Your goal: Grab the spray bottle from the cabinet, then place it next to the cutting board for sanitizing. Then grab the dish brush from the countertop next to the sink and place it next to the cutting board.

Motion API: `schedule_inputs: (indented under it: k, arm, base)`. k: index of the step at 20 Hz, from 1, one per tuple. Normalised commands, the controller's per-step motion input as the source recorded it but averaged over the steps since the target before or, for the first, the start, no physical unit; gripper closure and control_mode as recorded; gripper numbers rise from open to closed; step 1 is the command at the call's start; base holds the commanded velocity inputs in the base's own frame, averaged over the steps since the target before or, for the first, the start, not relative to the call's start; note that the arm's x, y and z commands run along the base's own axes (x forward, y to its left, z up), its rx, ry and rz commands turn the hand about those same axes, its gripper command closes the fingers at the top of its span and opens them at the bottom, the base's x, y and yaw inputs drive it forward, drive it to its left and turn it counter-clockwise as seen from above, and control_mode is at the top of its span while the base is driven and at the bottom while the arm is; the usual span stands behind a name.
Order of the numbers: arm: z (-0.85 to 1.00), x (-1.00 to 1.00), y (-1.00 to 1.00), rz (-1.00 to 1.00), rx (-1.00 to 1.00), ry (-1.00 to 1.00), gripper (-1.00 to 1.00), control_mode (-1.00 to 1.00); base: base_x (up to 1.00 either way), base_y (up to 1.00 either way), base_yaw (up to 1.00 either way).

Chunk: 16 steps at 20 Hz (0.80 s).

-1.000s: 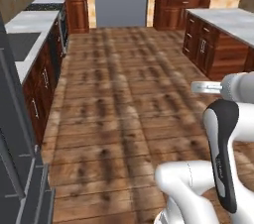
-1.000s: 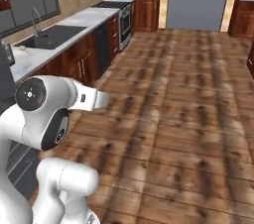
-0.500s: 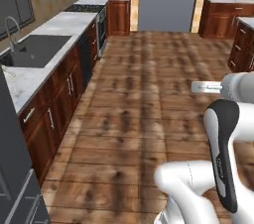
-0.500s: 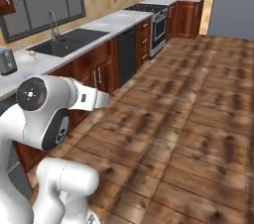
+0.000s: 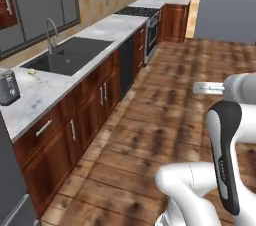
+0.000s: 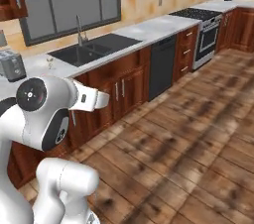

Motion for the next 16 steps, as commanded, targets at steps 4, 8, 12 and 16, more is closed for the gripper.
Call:
schedule_inputs:
  k: [4,8,12,16]
  arm:
    - [0.0,0.0,0.0,0.0,0.0,0.0,-1.0,1.0]
    - [0.0,0.0,0.0,0.0,0.0,0.0,-1.0,1.0]
    - [0.0,0.0,0.0,0.0,0.0,0.0,-1.0,1.0]
    - [0.0,0.0,0.0,0.0,0.0,0.0,-1.0,1.0]
  base:
    - [1.0,-0.42,0.56]
    - [1.0,-0.34,0.6]
    - [1.0,-0.28,0.64]
    - [1.0,-0.23,0.67]
